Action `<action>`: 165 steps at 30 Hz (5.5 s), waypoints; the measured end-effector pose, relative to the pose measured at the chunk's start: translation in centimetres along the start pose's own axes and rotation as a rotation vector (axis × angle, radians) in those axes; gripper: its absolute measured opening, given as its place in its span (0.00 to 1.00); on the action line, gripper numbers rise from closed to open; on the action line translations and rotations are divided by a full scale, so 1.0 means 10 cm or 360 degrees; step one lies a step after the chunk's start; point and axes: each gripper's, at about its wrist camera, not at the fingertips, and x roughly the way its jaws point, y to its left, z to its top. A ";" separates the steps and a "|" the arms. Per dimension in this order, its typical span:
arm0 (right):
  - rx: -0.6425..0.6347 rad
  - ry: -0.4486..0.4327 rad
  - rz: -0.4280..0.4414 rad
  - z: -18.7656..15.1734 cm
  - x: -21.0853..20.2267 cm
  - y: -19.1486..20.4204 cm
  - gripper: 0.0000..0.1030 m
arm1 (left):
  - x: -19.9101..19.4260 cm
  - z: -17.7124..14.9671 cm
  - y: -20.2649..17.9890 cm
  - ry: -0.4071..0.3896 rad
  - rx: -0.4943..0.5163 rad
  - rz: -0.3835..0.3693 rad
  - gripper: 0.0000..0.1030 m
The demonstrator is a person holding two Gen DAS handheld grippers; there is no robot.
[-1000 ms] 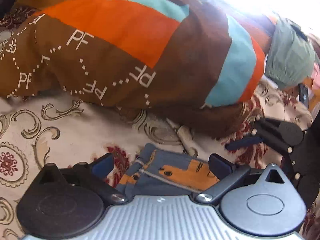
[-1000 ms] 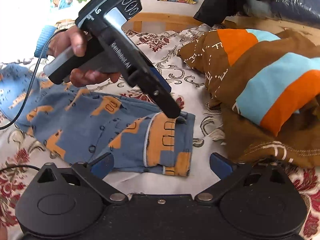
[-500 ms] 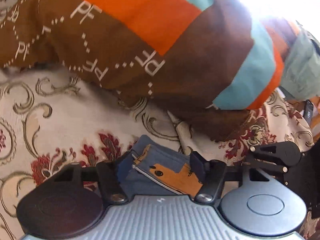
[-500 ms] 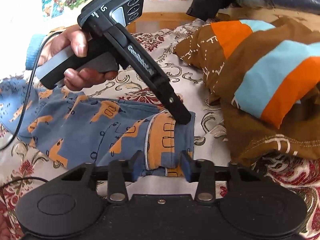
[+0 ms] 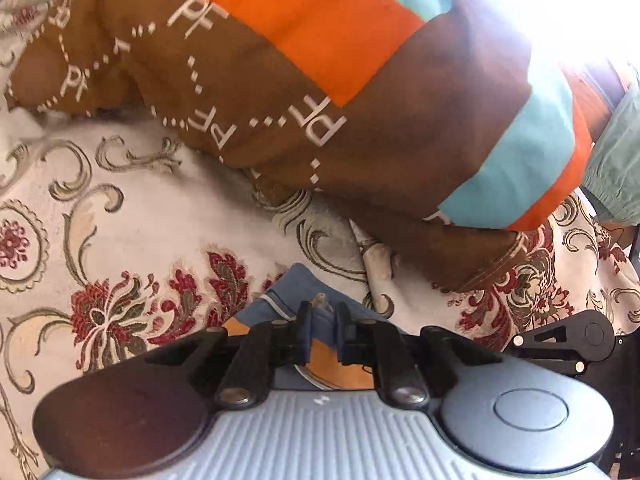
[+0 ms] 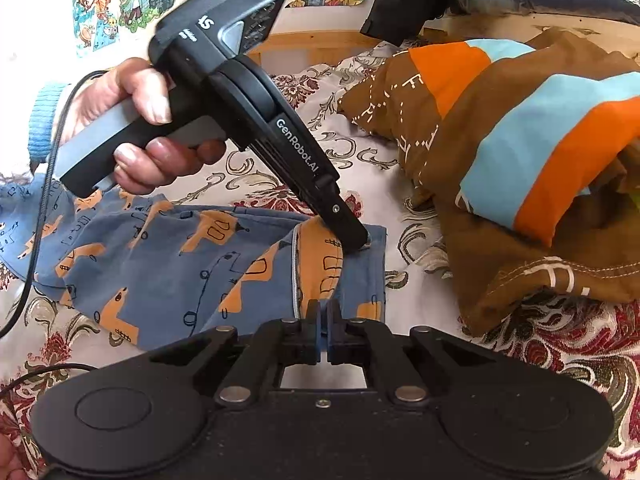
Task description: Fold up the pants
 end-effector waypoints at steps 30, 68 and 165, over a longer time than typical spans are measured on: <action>-0.0068 -0.0004 -0.0276 0.03 -0.20 0.02 0.57 | -0.66 -0.68 -0.10 -0.0808 -0.0228 0.0488 0.96; -0.0413 0.0423 0.0985 2.05 2.38 2.13 0.59 | -1.99 -2.90 1.18 -0.0656 -0.0292 0.1280 0.91; -0.0197 -0.0126 -0.0224 -0.16 0.03 1.10 0.85 | -2.31 -3.01 0.30 -0.0557 -0.0573 0.1141 0.83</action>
